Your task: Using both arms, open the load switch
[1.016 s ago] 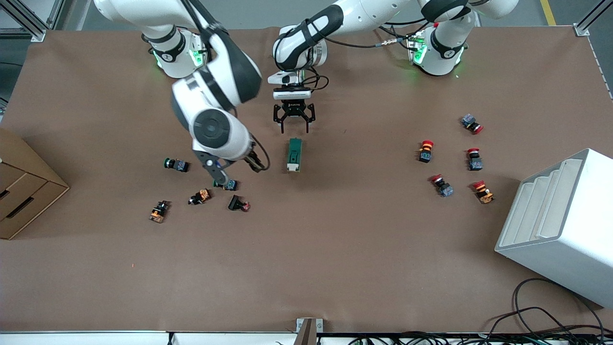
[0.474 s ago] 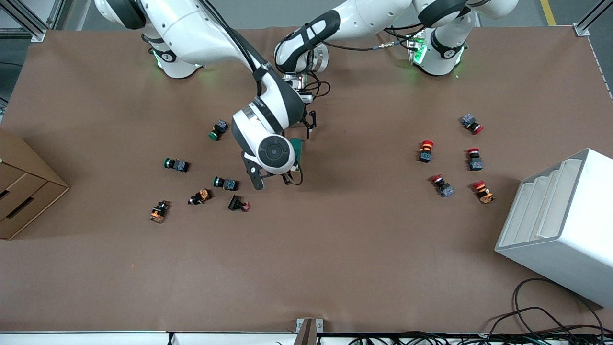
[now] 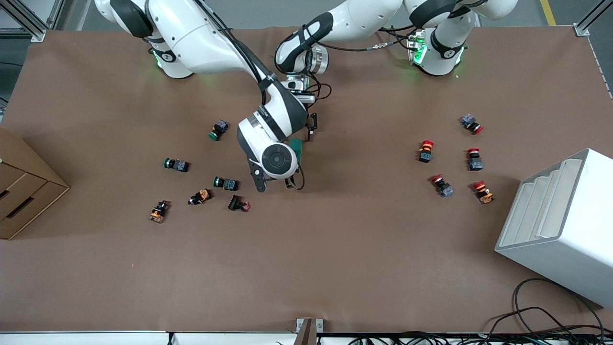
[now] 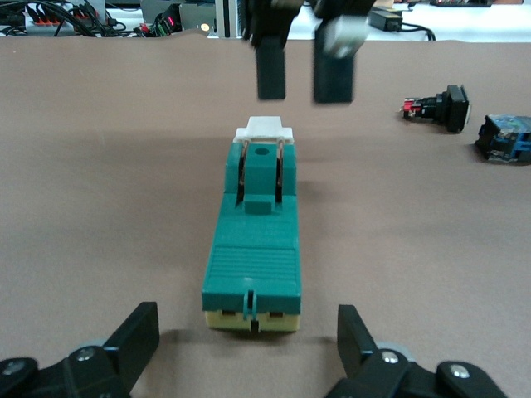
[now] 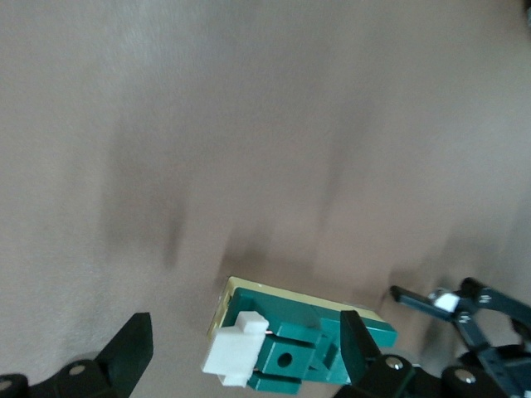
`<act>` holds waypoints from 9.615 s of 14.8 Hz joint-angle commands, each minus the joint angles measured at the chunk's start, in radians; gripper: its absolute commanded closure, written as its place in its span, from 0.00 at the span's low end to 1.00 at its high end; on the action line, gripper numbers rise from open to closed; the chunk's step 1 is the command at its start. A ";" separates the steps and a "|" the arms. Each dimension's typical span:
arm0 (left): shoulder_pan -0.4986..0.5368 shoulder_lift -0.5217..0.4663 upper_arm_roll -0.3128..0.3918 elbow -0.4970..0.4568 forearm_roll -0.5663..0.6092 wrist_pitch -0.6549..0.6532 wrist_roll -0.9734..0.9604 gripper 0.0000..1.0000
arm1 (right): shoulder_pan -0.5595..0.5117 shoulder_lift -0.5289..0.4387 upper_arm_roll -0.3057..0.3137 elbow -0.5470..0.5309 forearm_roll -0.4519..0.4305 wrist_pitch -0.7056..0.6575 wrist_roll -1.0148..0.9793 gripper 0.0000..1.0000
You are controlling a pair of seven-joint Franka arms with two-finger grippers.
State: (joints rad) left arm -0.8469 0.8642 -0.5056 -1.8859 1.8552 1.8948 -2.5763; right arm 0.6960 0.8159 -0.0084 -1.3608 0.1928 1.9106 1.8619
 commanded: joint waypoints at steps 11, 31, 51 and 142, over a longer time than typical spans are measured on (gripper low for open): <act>-0.075 0.041 0.041 0.008 0.033 -0.033 -0.047 0.04 | 0.042 0.016 0.014 0.062 0.020 -0.179 0.028 0.00; -0.078 0.058 0.042 0.010 0.032 -0.042 -0.034 0.03 | 0.071 -0.011 0.038 0.083 0.013 -0.364 0.022 0.00; -0.075 0.059 0.041 0.016 0.029 -0.042 -0.013 0.01 | 0.054 -0.018 0.030 0.031 -0.019 -0.262 0.007 0.00; 0.902 -0.962 0.377 0.340 -1.884 -0.401 2.513 0.00 | -0.694 -0.905 -0.002 -0.188 -0.214 -0.550 -1.817 0.00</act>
State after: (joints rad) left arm 0.0577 -0.1075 -0.1289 -1.5715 -0.0247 1.4941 -0.0732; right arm 0.0054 -0.0545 -0.0101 -1.5024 -0.0261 1.3368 0.0425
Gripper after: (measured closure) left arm 0.000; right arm 0.000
